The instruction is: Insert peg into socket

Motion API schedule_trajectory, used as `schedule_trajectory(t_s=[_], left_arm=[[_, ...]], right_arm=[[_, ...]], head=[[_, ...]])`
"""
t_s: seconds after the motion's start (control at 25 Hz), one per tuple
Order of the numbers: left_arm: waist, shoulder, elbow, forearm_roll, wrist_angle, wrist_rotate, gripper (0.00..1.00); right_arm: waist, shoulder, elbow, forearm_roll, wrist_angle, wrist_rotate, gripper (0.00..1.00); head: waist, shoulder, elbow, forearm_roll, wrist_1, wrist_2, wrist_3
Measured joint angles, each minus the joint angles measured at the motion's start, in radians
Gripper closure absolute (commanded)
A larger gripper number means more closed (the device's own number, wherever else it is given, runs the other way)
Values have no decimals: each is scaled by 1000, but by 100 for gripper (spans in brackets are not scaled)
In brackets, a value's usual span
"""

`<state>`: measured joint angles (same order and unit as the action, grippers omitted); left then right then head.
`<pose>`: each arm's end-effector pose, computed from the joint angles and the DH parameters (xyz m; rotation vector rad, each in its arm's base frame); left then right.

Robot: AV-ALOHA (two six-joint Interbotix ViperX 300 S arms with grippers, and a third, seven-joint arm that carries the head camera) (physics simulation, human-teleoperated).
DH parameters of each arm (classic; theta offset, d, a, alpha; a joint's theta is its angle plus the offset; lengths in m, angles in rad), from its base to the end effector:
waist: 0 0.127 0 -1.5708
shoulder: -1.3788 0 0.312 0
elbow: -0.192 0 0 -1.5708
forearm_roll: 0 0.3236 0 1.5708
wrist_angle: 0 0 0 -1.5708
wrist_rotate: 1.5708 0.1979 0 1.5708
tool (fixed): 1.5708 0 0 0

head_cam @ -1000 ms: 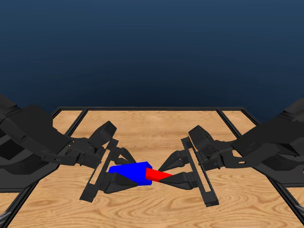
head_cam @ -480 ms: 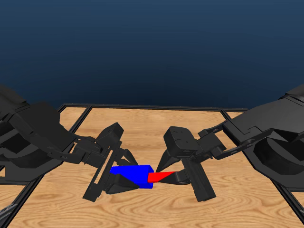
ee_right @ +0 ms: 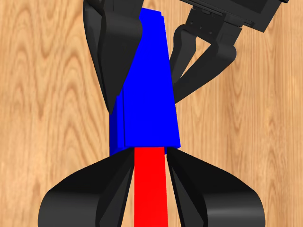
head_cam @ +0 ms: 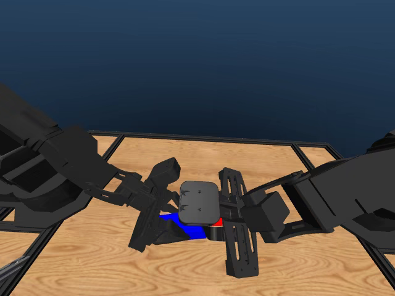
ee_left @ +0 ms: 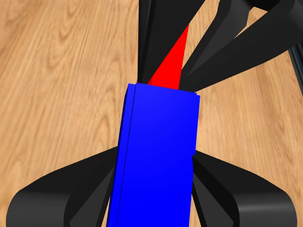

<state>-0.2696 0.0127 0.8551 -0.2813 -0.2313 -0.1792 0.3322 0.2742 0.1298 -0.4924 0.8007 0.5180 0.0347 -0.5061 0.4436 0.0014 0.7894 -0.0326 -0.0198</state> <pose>0.4182 -0.1025 0.0668 -0.3292 0.6686 -0.0506 0.5090 0.1046 0.1092 -0.2351 1.0675 -0.0983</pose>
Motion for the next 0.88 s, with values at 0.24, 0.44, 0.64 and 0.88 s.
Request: schedule_trajectory(t_s=[0.24, 0.44, 0.64, 0.88], left_arm=[[-15, 4, 2, 12, 25, -17, 100], [-30, 2, 17, 15, 19, -32, 100], [-38, -3, 24, 0, -3, -32, 100], [-23, -5, 38, -16, -57, -31, 100]], right_arm=[[8, 37, -38, 13, 14, 49, 100], [-12, 36, -20, 66, -69, 62, 100], [-45, -6, 59, 135, -217, 67, 0], [-102, -105, 210, 220, -376, 63, 0]], head=[[4, 0, 0, 0, 2, -3, -4], [3, 0, 0, -1, 3, -5, -4], [5, 0, 0, 0, 4, -8, 0], [21, -1, 1, 2, -2, -19, 5]])
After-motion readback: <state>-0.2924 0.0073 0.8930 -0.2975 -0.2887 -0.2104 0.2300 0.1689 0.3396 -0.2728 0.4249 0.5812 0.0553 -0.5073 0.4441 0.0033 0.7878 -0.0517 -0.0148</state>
